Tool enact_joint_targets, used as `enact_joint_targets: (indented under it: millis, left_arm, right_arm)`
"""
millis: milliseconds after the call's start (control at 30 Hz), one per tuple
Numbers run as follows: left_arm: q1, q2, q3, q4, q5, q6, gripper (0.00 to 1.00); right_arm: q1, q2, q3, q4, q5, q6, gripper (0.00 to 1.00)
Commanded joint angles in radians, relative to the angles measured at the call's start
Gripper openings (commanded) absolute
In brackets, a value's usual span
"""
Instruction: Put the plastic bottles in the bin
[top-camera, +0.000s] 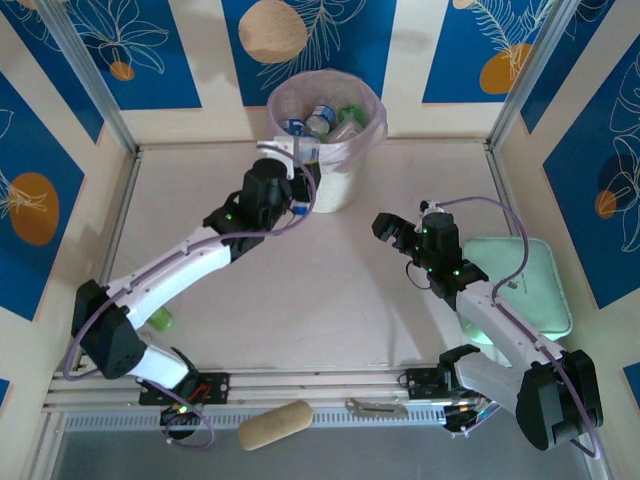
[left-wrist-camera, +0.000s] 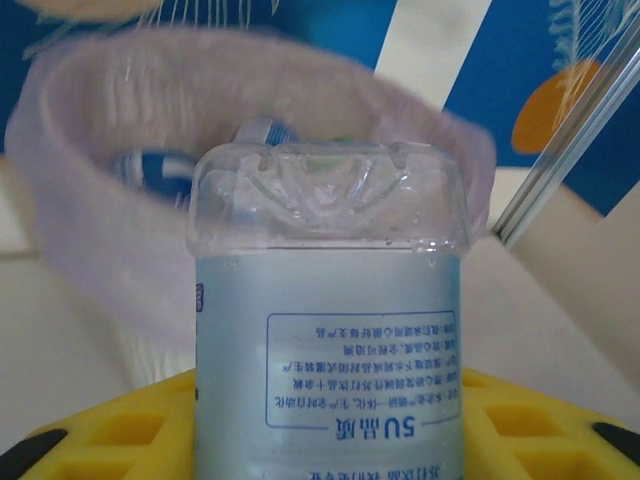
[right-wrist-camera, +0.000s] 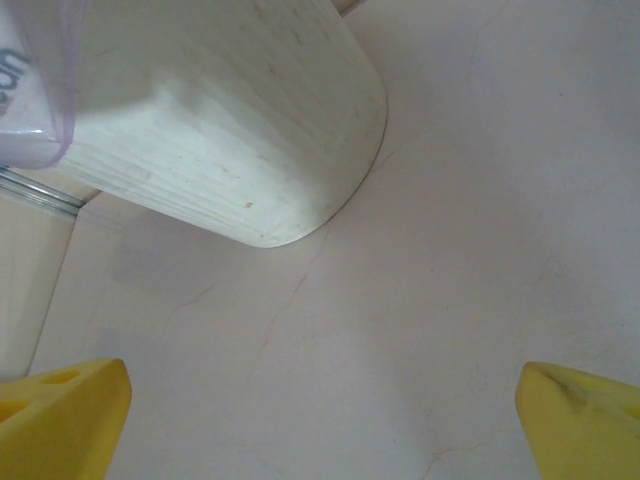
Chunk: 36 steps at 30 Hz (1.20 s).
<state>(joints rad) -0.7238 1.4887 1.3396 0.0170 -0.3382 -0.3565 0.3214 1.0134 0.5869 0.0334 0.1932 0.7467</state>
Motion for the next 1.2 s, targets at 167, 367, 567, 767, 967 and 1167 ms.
enact_joint_targets:
  millis: [167, 367, 567, 767, 967, 1167]
  left_arm:
    - [0.117, 0.263, 0.422, -0.015, 0.208, 0.127, 0.48]
    - [0.183, 0.552, 0.885, -0.166, 0.312, 0.128, 0.48]
    - [0.234, 0.746, 1.173, -0.215, 0.340, 0.103, 0.47]
    - [0.249, 0.789, 1.164, -0.204, 0.354, 0.055, 0.46]
    - [0.248, 0.806, 1.138, -0.207, 0.383, 0.004, 0.49]
    - [0.248, 0.792, 1.123, -0.210, 0.419, -0.009, 0.78]
  right_arm:
    - [0.003, -0.009, -0.014, 0.023, -0.024, 0.023, 0.99]
    - [0.004, -0.039, -0.012, -0.010, -0.019, 0.016, 0.99]
    - [-0.002, -0.092, -0.017, -0.057, 0.007, 0.002, 0.99]
    - [-0.008, -0.113, -0.018, -0.071, 0.014, -0.006, 0.99]
    - [-0.011, -0.115, -0.021, -0.073, 0.009, -0.004, 0.99]
    - [-0.015, -0.121, -0.027, -0.078, 0.015, -0.004, 0.99]
